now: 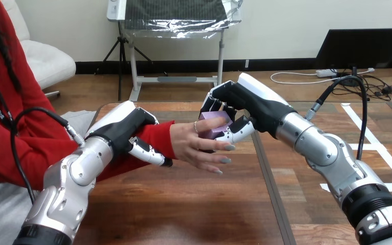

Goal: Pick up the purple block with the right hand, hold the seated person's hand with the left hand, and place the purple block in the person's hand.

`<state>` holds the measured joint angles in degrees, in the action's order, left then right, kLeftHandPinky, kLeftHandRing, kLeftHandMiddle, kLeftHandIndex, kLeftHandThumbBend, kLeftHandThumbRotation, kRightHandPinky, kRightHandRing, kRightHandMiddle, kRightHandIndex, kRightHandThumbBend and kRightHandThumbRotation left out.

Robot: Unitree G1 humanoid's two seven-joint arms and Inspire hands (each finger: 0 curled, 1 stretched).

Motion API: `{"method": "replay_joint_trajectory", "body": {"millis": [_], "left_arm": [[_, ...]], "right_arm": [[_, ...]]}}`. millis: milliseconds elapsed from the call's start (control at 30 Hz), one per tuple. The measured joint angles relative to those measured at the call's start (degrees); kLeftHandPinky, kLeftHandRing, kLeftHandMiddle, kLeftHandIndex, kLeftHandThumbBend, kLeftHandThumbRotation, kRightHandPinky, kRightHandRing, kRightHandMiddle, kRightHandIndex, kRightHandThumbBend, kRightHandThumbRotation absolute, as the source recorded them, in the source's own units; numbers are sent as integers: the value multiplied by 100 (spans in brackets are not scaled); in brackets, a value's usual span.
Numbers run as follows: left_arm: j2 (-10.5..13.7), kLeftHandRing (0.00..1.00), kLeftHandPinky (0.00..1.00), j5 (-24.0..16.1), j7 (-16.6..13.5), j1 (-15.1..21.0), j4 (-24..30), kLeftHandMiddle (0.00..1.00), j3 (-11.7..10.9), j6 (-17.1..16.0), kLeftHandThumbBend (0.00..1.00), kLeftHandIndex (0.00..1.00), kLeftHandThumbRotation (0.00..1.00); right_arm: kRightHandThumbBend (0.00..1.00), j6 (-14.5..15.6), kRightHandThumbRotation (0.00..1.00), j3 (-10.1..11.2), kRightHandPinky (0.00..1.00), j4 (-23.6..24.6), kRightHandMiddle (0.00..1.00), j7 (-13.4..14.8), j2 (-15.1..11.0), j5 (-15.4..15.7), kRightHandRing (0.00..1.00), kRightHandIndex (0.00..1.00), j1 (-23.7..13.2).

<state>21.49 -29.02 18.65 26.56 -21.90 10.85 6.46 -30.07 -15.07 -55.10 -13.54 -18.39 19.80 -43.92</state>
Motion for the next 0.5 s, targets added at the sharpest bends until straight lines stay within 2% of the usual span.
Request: {"method": "replay_joint_trajectory", "body": {"millis": [300, 500], "left_arm": [[10, 42, 35, 186, -18, 0, 1, 48, -32, -156, 62, 47, 17], [27, 45, 38, 297, -19, 0, 16, 50, -59, -274, 60, 50, 26]], "right_arm": [[69, 2, 0, 66, 43, 34, 53, -177, -46, -151, 48, 55, 0], [65, 10, 13, 107, 46, 73, 55, -318, -124, -198, 52, 57, 0]]}}
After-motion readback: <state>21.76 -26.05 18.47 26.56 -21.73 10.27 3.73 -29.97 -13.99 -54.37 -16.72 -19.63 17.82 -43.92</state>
